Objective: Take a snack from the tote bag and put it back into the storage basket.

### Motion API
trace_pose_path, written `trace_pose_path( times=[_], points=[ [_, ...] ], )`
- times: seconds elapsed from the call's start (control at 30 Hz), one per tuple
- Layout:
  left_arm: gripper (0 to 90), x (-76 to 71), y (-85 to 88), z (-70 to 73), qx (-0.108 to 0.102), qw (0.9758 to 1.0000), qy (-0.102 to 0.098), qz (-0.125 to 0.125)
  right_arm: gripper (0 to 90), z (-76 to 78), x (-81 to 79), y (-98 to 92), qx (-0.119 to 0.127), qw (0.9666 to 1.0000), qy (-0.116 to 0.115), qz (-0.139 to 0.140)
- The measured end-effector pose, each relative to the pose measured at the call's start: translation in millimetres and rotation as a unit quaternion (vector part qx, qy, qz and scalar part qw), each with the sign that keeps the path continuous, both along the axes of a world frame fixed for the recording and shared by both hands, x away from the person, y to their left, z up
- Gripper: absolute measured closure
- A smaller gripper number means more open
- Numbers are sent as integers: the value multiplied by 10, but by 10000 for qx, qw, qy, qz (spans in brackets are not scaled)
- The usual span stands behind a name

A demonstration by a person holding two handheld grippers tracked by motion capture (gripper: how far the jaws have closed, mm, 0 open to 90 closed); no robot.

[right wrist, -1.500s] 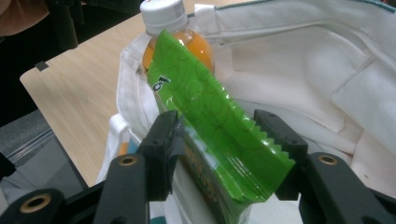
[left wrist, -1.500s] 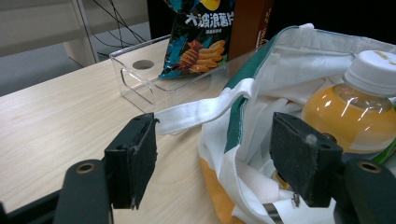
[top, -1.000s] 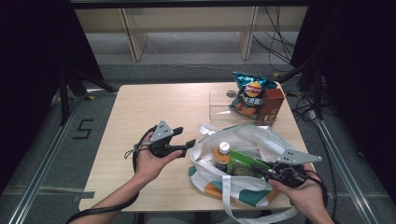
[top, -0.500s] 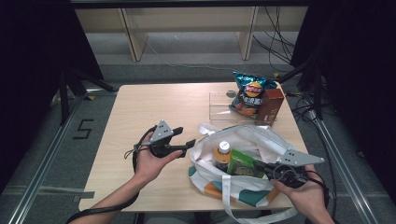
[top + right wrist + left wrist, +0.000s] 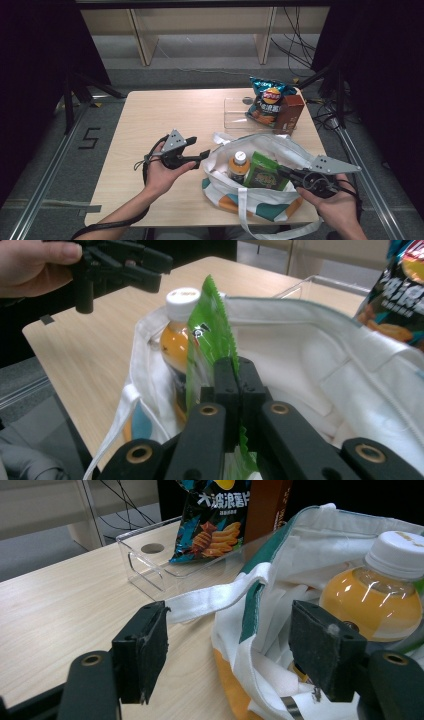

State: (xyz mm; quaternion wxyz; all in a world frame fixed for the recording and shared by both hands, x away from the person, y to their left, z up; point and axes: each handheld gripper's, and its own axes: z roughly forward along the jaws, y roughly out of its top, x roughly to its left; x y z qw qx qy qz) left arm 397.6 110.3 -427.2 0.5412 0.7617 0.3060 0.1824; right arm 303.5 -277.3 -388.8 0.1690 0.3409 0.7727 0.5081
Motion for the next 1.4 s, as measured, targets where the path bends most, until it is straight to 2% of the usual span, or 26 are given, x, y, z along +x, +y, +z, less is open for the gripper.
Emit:
trace_pose_path(
  times=[0.03, 0.07, 0.1, 0.13, 0.2, 0.27, 0.3, 0.37, 0.43, 0.47, 0.53, 0.57, 0.6, 0.63, 0.67, 0.73, 0.77, 0.8, 0.83, 0.93, 1.03, 1.23, 1.27, 1.3, 1.37, 1.4],
  points=[
    [316, 0, -1, 0, 1, 10000, -1, -2, 900, 19, 25, -25, -90, 9998, -201, 34],
    [317, -1, -1, 0, -1, 10000, -2, -4, 900, 35, 33, -36, -69, 9996, -268, 39],
    [316, 0, -1, 0, 1, 10000, -4, -6, 900, 57, 27, -47, -105, 9996, -259, -14],
    [317, 0, -1, 0, 2, 10000, -6, -8, 900, 68, 6, -36, 25, 9998, -143, -110],
    [316, 0, -2, 0, 6, 10000, -3, -7, 900, 99, 43, -73, 9, 9994, -355, -54],
    [317, -1, -3, 0, 5, 10000, -4, -6, 900, 118, 43, -79, 32, 9995, -317, -59],
    [316, -1, -3, 0, 4, 10000, -4, -7, 900, 131, 55, -90, -48, 9992, -387, -62],
    [316, 0, -3, 1, -1, 10000, -4, -5, 900, 146, 51, -73, 27, 9994, -311, -113],
    [316, 0, -1, 0, -4, 10000, 2, 1, 900, 168, 77, -80, -27, 9994, -336, 0],
    [316, 0, 0, 0, 1, 10000, 1, 0, 900, 176, 78, -71, -2, 9991, -403, -108],
    [316, 2, 2, 0, 9, 10000, 4, 3, 900, 207, 93, -69, -25, 9989, -457, -89],
    [317, 2, 2, 0, -4, 10000, 4, 3, 900, 224, 83, -68, -12, 9994, -332, -75],
    [316, 1, 3, 2, -5, 10000, 3, 4, 900, 242, 93, -75, -67, 9994, -341, -36],
    [316, 1, 3, 3, -8, 10000, 4, 5, 900, 253, 110, -75, -62, 9989, -466, -64],
    [316, 1, 4, 4, -14, 10000, -1, 9, 900, 267, 106, -67, -24, 9992, -391, -105],
    [317, 1, 4, 5, -13, 10000, -3, 8, 900, 298, 131, -77, -89, 9987, -507, -65],
    [317, 1, 3, 5, -23, 10000, -3, 8, 900, 313, 131, -75, -77, 9989, -455, -49],
    [316, 4, 4, 4, -40, 10000, -7, -4, 900, 324, 153, -79, -87, 9983, -577, -27],
    [316, 6, 4, 4, -59, 10000, -4, -17, 900, 348, 149, -81, -82, 9986, -516, -75],
    [316, 2, 9, 10, -26, 10000, -8, 15, 900, 411, 176, -101, -104, 9980, -623, -53],
    [316, 3, 11, 9, -7, 10000, -17, 6, 900, 462, 180, -107, -43, 9982, -583, -140],
    [316, 8, 7, 5, -49, 10000, -12, -15, 900, 570, 239, -147, -141, 9965, -824, -102],
    [316, 7, 9, 7, -30, 10000, -25, -12, 900, 583, 224, -138, -91, 9975, -683, -128],
    [316, 6, 9, 5, -42, 10000, -18, -3, 900, 604, 233, -141, -88, 9974, -709, -110],
    [316, 3, 12, 9, -12, 10000, -12, 15, 900, 635, 267, -154, -131, 9955, -930, -111],
    [316, 8, 11, 4, -45, 10000, -14, -12, 900, 648, 255, -153, -105, 9969, -775, -109]
  ],
)
